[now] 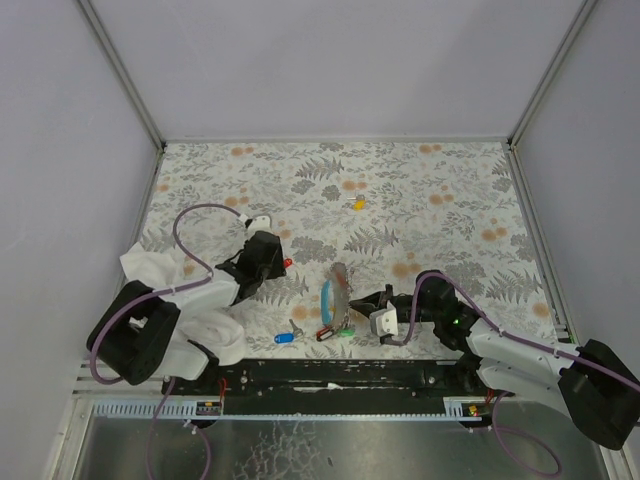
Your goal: Put the keys on the keyring
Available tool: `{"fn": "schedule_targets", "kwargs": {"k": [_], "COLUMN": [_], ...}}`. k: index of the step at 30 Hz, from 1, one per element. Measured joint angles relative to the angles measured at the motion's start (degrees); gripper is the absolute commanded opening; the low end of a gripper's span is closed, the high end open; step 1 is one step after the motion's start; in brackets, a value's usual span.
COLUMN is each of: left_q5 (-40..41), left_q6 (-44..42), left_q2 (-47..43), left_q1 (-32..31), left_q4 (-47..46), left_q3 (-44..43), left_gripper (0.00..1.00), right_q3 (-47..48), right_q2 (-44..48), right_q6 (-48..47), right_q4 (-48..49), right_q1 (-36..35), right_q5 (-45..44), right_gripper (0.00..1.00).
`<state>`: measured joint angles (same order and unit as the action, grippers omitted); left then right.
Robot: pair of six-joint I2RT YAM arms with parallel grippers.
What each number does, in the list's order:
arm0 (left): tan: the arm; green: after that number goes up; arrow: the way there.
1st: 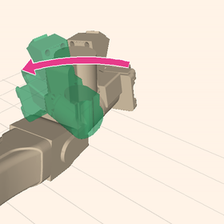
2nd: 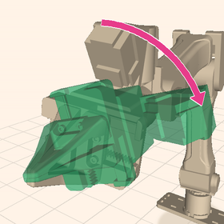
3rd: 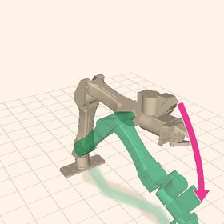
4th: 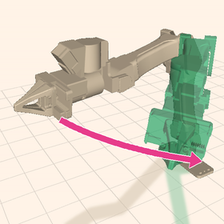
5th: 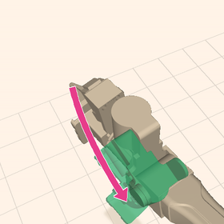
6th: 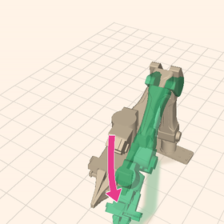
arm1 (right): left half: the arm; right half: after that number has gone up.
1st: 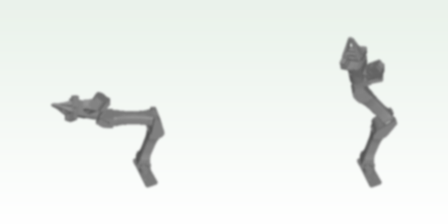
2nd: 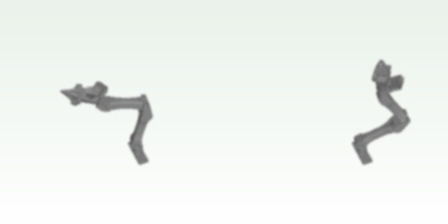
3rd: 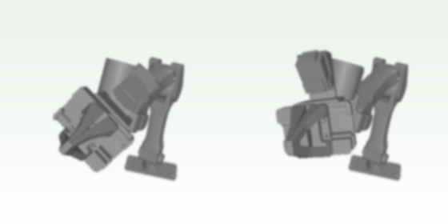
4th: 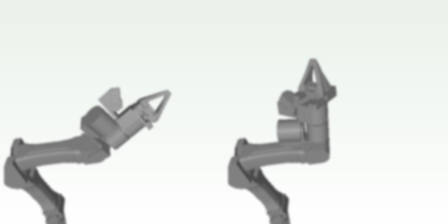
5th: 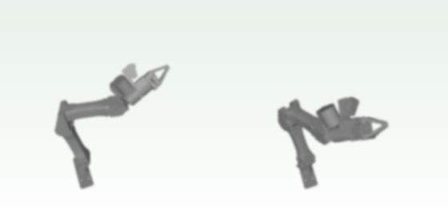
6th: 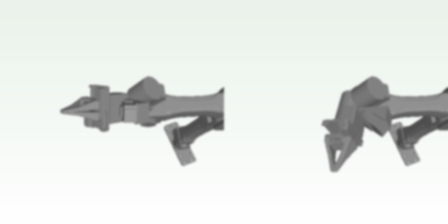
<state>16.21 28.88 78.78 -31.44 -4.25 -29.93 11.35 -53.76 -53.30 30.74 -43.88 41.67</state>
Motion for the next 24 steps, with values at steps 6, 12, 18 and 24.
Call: {"fn": "schedule_targets", "kwargs": {"k": [6,12,18,24], "left_q5": [2.7,5.8,7.5,8.2], "left_q6": [2.2,3.4,4.0,4.7], "left_q2": [3.4,5.8,7.6,8.3], "left_q1": [0.0,-1.2,-2.7,-3.0], "left_q4": [3.2,6.9,8.9,9.5], "left_q3": [-4.9,-7.3,-8.3,-8.3], "left_gripper": [0.30,0.27,0.27,0.26], "right_q3": [0.0,-0.1,-0.1,-0.1], "right_q2": [0.5,2.6,3.1,3.3], "right_q6": [0.6,1.1,1.4,1.7], "right_q4": [0.0,0.0,0.0,0.0], "right_q1": [0.0,0.0,0.0,-0.1], "right_q5": [0.2,1.3,1.5,1.6], "right_gripper": [0.00,0.00,0.00,0.00]}}
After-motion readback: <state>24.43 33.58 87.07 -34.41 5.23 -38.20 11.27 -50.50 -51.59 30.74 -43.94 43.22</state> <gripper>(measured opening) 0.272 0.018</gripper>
